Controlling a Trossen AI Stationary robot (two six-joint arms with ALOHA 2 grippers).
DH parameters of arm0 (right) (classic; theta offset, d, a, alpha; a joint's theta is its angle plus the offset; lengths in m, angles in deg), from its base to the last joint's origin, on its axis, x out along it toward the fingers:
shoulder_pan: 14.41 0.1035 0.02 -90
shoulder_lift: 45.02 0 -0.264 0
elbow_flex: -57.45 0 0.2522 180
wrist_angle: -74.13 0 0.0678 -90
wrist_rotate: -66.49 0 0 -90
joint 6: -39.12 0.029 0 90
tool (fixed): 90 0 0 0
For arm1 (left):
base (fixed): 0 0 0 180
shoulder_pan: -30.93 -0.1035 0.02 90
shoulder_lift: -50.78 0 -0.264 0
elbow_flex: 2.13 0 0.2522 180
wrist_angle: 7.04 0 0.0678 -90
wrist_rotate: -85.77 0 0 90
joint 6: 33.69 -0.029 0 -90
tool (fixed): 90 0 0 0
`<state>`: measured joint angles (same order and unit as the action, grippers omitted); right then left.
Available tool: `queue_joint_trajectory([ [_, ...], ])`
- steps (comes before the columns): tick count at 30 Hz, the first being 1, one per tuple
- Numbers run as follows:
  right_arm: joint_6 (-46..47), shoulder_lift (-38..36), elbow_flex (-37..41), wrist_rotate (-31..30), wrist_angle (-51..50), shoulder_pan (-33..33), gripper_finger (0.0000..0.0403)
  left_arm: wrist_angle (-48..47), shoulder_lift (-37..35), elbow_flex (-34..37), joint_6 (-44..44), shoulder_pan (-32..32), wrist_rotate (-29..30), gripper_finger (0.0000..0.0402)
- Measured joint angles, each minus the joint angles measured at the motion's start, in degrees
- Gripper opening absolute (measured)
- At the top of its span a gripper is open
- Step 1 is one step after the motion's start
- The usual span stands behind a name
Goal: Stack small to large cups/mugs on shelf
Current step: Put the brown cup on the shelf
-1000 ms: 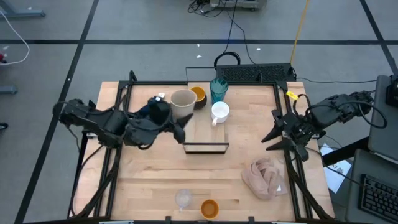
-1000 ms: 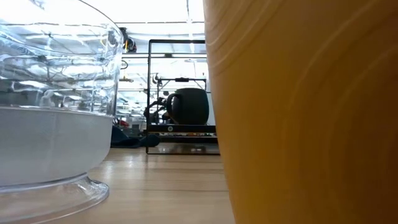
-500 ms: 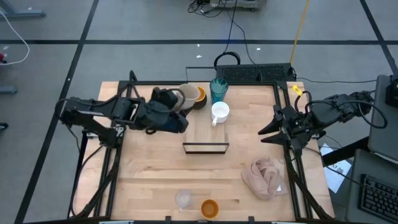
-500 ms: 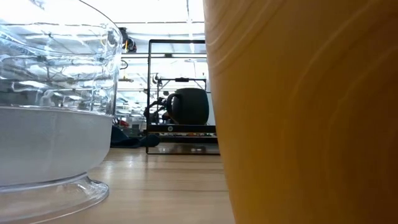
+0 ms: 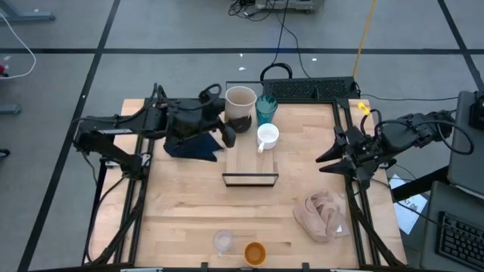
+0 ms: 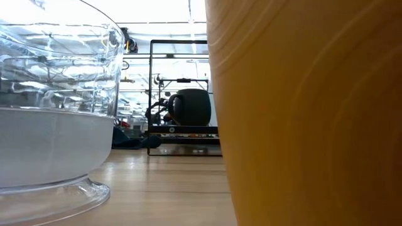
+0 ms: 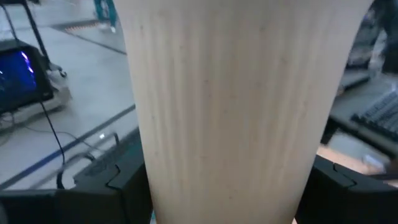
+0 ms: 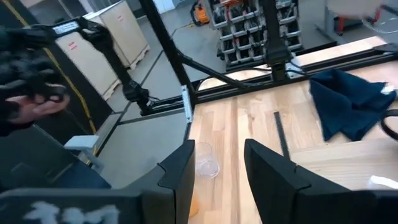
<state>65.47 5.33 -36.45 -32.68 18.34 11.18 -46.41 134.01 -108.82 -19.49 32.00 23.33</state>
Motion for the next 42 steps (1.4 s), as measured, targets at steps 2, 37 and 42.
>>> queue_joint_trajectory([
  [2, 0.39, -0.37, 0.0, 0.21, -0.37, 0.0, 0.0128, -0.04, -1.02, 3.32, 1.04, -1.3, -2.65, 0.0277],
  [37, 11.23, 0.02, -0.02, -8.84, -11.55, -2.11, 0.0128, 65.63, -3.74, 58.02, 1.14, -12.53, -34.41, 0.0278],
  [42, 12.03, 1.92, -0.02, -8.85, -11.64, -3.63, 0.0128, 68.05, -3.71, 62.15, 0.65, -13.48, -34.65, 0.0274],
])
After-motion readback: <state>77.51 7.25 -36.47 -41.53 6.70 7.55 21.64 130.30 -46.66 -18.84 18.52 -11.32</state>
